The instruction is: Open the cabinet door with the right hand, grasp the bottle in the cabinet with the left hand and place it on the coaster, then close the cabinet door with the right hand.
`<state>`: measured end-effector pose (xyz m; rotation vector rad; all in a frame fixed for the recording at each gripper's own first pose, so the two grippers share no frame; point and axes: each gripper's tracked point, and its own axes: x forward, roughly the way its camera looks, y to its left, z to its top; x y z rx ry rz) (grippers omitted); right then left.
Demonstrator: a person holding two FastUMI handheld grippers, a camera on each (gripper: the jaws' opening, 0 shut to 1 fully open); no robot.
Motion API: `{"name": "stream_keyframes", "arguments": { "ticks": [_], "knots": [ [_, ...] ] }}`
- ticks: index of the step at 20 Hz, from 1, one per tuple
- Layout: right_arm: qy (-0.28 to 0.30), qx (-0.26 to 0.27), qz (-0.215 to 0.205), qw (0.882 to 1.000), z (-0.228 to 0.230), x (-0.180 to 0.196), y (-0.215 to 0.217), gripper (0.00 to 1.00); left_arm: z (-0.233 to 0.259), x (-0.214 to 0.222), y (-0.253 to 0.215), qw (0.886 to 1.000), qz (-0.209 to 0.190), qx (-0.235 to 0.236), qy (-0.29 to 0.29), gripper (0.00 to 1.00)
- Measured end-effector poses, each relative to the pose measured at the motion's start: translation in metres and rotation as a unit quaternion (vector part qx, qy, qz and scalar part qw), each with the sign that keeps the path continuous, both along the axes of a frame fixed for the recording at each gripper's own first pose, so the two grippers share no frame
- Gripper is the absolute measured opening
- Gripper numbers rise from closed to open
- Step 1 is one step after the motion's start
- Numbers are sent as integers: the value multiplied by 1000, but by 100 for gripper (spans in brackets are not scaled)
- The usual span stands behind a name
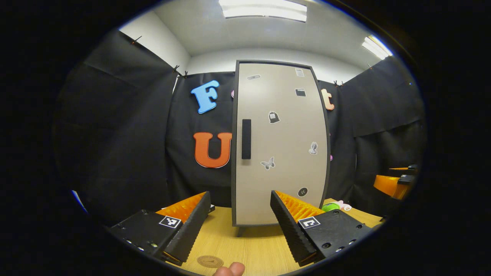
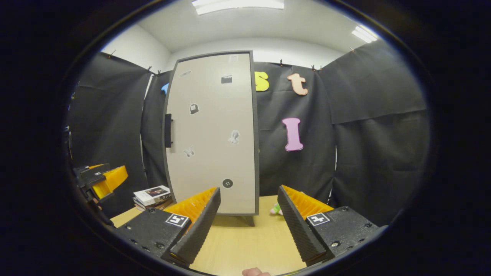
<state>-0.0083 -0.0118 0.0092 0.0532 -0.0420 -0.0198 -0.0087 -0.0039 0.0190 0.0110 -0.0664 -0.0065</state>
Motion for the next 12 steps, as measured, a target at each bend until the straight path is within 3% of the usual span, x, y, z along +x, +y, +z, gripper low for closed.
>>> {"name": "stream_keyframes", "arguments": {
  "ticks": [7, 12],
  "knots": [
    [-1, -2, 20, 1000, 11, 13, 13, 97, -3, -2, -4, 1000, -1, 4, -1, 95],
    [10, -12, 77, 997, 19, 53, 45, 94, -8, -6, -4, 1000, -5, 7, 7, 95]
  ]
}}
